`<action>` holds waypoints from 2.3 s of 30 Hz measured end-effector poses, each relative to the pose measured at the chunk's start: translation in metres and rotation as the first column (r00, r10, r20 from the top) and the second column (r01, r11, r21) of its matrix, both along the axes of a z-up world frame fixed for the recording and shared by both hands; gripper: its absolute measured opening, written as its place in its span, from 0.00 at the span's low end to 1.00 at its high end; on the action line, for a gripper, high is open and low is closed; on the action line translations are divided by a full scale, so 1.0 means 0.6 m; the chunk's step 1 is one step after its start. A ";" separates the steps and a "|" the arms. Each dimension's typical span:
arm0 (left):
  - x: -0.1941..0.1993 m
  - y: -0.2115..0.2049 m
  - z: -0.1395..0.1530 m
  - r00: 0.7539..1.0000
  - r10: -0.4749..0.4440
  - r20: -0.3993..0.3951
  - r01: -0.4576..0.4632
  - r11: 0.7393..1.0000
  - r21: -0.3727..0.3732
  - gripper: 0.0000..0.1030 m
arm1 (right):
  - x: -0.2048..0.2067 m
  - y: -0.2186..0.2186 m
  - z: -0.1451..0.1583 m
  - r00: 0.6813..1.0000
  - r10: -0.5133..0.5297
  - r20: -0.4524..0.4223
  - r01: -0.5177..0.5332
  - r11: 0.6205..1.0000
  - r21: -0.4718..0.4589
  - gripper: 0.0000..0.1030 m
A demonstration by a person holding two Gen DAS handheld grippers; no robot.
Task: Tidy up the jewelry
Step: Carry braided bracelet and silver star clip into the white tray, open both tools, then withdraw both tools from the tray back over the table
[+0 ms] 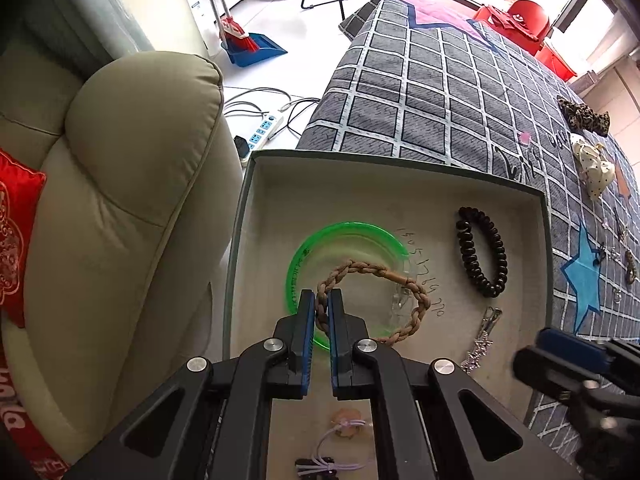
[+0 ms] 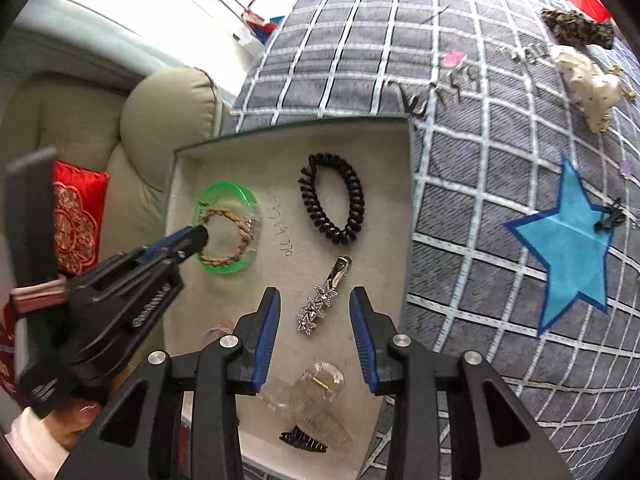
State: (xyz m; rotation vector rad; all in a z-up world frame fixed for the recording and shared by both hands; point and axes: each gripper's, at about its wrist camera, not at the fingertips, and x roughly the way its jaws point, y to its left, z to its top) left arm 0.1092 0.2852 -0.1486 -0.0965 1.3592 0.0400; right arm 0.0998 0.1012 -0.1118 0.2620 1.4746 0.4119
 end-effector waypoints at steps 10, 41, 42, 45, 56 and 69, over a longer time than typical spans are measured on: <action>-0.009 -0.023 0.018 0.999 -0.031 0.031 0.030 0.999 0.029 1.00 | -0.024 -0.063 0.032 0.997 -0.076 0.008 0.076 0.997 0.014 0.38; -0.057 -0.128 0.097 0.991 -0.132 0.031 0.128 0.986 0.107 1.00 | -0.094 -0.245 0.056 0.966 -0.260 0.000 0.260 0.965 -0.030 0.65; -0.061 -0.141 0.100 0.988 -0.150 0.031 0.146 0.983 0.107 1.00 | -0.098 -0.256 0.055 0.962 -0.272 -0.003 0.272 0.962 -0.031 0.66; -0.070 -0.174 0.107 0.981 -0.191 0.030 0.187 0.977 0.104 1.00 | -0.111 -0.284 0.051 0.953 -0.301 -0.012 0.301 0.953 -0.032 0.69; -0.062 -0.303 0.111 0.950 -0.312 0.011 0.310 0.948 0.076 1.00 | -0.153 -0.416 0.012 0.903 -0.426 -0.058 0.420 0.903 -0.089 0.77; -0.005 -0.423 0.077 0.910 -0.415 0.009 0.413 0.906 0.090 1.00 | -0.100 -0.495 -0.017 0.926 -0.378 0.015 0.374 0.908 -0.187 0.77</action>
